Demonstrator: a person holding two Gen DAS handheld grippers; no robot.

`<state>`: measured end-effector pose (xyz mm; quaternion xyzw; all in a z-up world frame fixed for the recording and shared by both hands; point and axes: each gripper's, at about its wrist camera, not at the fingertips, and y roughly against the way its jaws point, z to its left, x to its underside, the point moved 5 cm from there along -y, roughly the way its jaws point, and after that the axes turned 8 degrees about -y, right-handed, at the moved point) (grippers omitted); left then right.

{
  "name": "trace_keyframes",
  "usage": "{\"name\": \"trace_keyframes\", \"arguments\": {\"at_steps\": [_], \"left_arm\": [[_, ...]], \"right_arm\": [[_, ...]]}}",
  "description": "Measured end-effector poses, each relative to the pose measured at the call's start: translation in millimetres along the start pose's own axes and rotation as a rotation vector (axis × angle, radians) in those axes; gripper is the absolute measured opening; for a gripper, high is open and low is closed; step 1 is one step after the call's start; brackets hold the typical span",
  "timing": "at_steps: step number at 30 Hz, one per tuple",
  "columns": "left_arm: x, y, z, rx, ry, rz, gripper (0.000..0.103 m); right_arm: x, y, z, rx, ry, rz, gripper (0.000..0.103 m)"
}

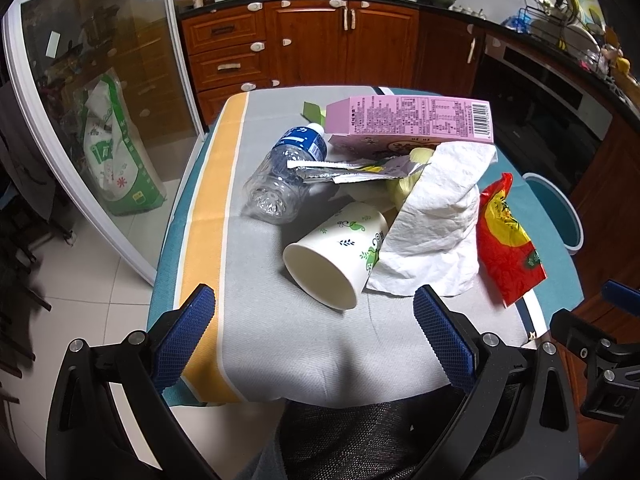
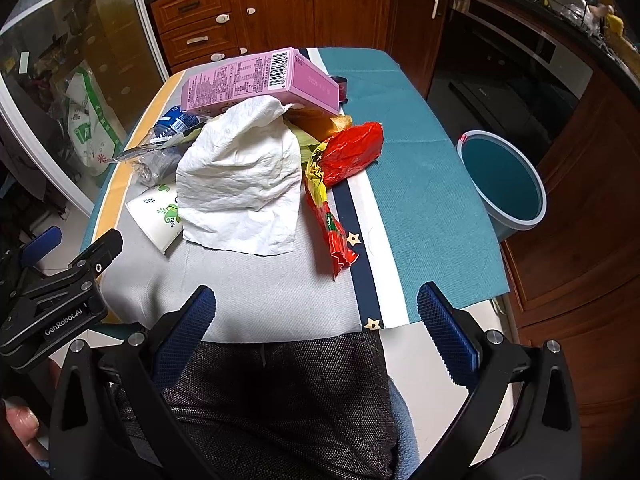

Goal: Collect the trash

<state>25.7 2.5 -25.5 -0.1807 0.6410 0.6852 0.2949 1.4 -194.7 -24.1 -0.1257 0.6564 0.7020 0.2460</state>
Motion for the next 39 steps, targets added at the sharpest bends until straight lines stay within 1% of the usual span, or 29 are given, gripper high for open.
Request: {"name": "trace_keyframes", "arguments": {"at_steps": [20, 32, 37, 39], "left_arm": [[7, -8, 2, -0.008, -0.001, 0.017, 0.099], [11, -18, 3, 0.004, 0.008, 0.042, 0.099], [10, -24, 9, 0.004, 0.010, 0.043, 0.099], [9, -28, 17, 0.015, 0.016, 0.044, 0.099]], "right_arm": [[6, -12, -1, 0.006, 0.003, 0.020, 0.097], [9, -21, 1, 0.004, 0.006, 0.041, 0.097], [7, -24, 0, -0.019, -0.002, 0.048, 0.097], [3, -23, -3, -0.064, -0.008, 0.040, 0.097]]}}
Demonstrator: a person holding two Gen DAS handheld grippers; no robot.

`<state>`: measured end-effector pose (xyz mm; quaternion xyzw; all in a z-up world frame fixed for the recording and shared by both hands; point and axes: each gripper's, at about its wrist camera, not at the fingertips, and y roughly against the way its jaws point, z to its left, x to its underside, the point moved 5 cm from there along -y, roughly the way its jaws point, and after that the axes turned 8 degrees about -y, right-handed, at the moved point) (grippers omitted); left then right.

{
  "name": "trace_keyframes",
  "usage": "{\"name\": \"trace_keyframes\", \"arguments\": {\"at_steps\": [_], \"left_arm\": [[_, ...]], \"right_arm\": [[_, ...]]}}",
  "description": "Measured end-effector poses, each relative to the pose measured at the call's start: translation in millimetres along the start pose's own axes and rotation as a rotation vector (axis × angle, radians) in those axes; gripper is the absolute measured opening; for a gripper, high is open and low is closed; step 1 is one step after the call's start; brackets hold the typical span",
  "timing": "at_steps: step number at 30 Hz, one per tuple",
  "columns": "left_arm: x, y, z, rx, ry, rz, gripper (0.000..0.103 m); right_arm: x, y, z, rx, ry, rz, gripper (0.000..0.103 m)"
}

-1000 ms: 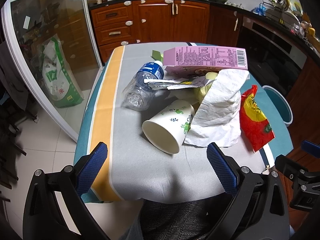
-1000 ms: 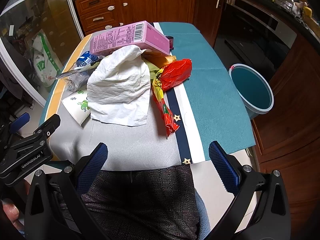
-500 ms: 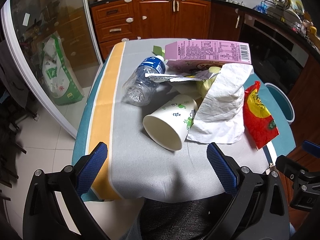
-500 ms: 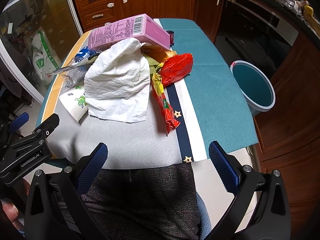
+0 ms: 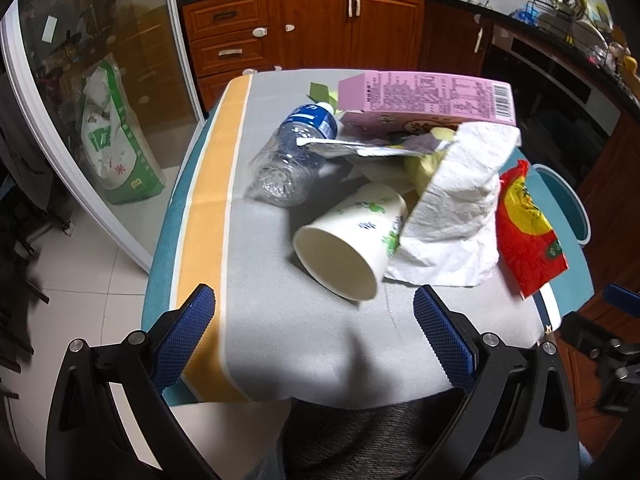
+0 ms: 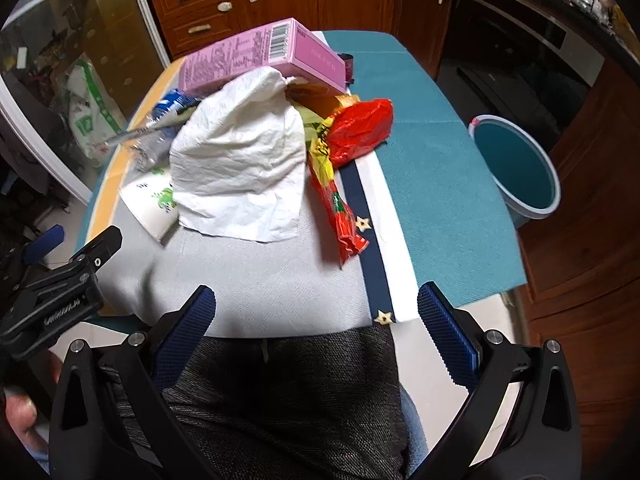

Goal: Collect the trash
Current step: 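Grasp the white paper cup with the left tool while the right tool grasps the red-yellow wrapper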

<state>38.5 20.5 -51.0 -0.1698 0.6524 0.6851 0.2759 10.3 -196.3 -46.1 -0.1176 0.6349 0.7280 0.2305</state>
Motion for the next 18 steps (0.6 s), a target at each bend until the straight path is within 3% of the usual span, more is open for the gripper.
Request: {"name": "trace_keyframes", "arguments": {"at_steps": [4, 9, 13, 15, 18], "left_arm": [[-1, -11, 17, 0.014, 0.017, 0.002, 0.099], [-2, -27, 20, 0.116, 0.047, 0.014, 0.099], [-13, -41, 1, 0.165, -0.006, 0.025, 0.099], [-16, -47, -6, 0.172, -0.018, 0.031, 0.086], [-17, -56, -12, 0.197, -0.023, 0.051, 0.073]], "right_arm": [[-14, 2, -8, -0.002, 0.026, -0.060, 0.097], [-38, -17, -18, 0.016, 0.031, -0.048, 0.097], [-60, -39, -23, -0.002, 0.015, -0.024, 0.095], [-66, -50, -22, -0.013, 0.003, -0.006, 0.078], [-70, -65, -17, -0.045, -0.004, 0.038, 0.060]]}}
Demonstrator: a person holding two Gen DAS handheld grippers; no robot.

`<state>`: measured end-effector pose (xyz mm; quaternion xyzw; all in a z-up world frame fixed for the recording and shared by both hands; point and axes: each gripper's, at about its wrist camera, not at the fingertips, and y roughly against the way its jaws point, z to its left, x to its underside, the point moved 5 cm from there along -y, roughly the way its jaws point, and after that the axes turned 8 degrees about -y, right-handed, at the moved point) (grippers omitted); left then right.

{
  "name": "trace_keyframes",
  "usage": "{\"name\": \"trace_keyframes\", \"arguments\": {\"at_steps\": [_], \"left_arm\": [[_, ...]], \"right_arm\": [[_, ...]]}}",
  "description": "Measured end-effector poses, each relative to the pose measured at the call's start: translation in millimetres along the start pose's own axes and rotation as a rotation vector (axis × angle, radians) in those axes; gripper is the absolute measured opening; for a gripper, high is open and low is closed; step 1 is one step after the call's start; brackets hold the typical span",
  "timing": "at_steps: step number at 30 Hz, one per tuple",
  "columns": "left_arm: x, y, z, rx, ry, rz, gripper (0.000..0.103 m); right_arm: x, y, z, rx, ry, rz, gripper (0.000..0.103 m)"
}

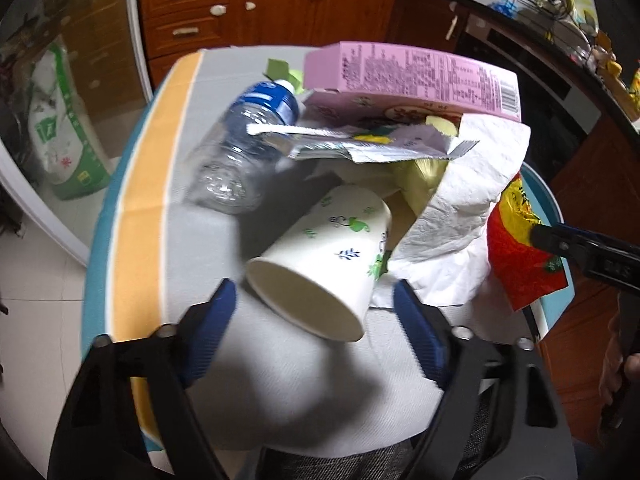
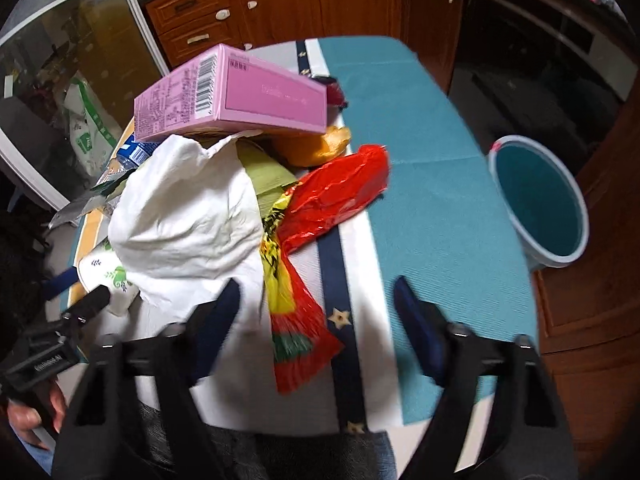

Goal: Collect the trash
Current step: 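Grasp the white paper cup with the left tool while the right tool grasps the red-yellow wrapper, then carry cup and wrapper to the teal bin and open both tools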

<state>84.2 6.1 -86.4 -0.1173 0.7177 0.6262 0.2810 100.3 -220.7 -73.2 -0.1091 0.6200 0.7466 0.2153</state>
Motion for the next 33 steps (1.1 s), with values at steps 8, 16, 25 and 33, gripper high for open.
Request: {"name": "trace_keyframes", "arguments": {"at_steps": [8, 16, 25, 33], "left_arm": [[4, -13, -14, 0.065, -0.048, 0.019, 0.005], [12, 31, -25, 0.027, -0.149, -0.039, 0.004], [-14, 95, -79, 0.144, -0.320, -0.107, 0.004], [-75, 86, -196, 0.315, -0.510, -0.126, 0.004]], "right_arm": [[11, -18, 15, -0.041, 0.042, 0.023, 0.009], [12, 9, 7, -0.066, 0.029, -0.021, 0.005], [-10, 64, -30, -0.093, -0.038, -0.117, 0.005], [-40, 99, -117, -0.043, -0.186, -0.202, 0.005]]}}
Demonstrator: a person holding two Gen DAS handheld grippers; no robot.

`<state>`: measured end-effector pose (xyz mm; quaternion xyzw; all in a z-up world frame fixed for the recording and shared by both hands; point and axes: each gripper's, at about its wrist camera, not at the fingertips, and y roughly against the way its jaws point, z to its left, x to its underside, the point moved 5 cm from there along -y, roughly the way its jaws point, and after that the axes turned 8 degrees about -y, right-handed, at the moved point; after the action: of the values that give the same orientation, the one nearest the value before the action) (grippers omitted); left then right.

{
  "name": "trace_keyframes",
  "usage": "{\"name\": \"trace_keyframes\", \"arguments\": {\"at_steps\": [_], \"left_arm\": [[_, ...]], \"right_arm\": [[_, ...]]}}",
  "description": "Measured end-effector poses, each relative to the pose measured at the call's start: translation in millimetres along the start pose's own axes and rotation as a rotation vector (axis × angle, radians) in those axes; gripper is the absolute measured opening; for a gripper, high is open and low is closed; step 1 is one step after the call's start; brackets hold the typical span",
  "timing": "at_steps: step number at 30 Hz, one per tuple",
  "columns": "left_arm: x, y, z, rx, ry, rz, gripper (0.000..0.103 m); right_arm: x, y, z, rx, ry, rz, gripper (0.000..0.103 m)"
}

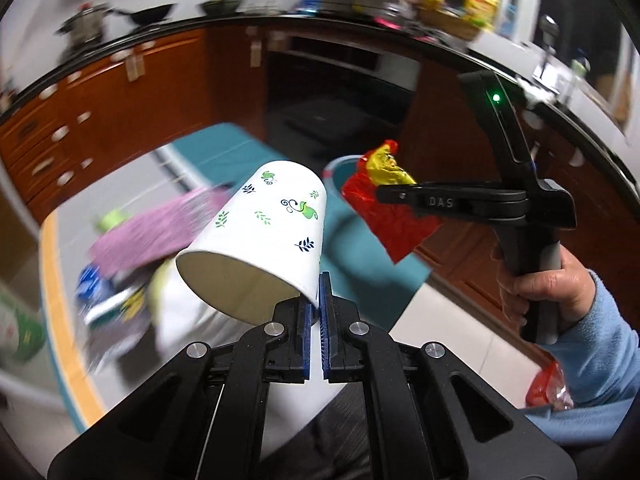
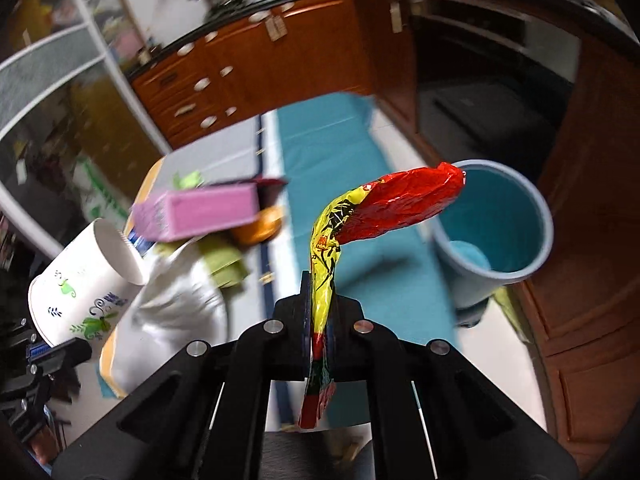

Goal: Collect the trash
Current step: 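Carry cup and wrapper to the teal bin and open both tools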

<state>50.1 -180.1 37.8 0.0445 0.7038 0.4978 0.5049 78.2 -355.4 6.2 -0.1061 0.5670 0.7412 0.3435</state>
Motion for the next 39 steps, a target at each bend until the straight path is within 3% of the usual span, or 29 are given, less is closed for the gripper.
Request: {"name": "trace_keyframes", "arguments": {"at_steps": [6, 8, 14, 21, 26, 28, 29, 30, 31, 32, 39], "left_arm": [[-64, -88, -39, 0.105, -0.080, 0.085, 0.004], [-81, -120, -49, 0.110, -0.117, 0.120, 0.004], [-122, -223, -73, 0.120, -0.188, 0.241, 0.004], [-138, -327, -77, 0.156, -0.169, 0.384, 0.004], [-139, -363, -75, 0.172, -0.183, 0.441, 0.005], [-140, -368, -75, 0.179, -0.184, 0.459, 0.006], [-139, -370, -76, 0.180, -0.184, 0.468, 0.012], [-138, -372, -75, 0.174, -0.187, 0.480, 0.030], [-138, -369, -79, 0.162, -0.191, 0.481, 0.045], [-138, -364, -79, 0.134, -0.196, 0.469, 0.067], [-142, -340, -70, 0.123, -0.143, 0.429, 0.075]], "right_arm": [[-34, -5, -85, 0.088, -0.114, -0.024, 0.005], [-44, -13, -111, 0.108, -0.149, -0.016, 0.005], [-72, -72, -175, 0.150, -0.214, 0.097, 0.005], [-84, -132, -212, 0.156, -0.250, 0.216, 0.006], [-85, -165, -226, 0.167, -0.277, 0.266, 0.009], [-87, -173, -233, 0.174, -0.291, 0.274, 0.022], [-87, -174, -236, 0.178, -0.305, 0.276, 0.055], [-88, -174, -238, 0.186, -0.309, 0.270, 0.079], [-88, -171, -239, 0.195, -0.308, 0.260, 0.081], [-88, -168, -240, 0.198, -0.304, 0.260, 0.081], [-84, -153, -236, 0.201, -0.356, 0.283, 0.090]]}}
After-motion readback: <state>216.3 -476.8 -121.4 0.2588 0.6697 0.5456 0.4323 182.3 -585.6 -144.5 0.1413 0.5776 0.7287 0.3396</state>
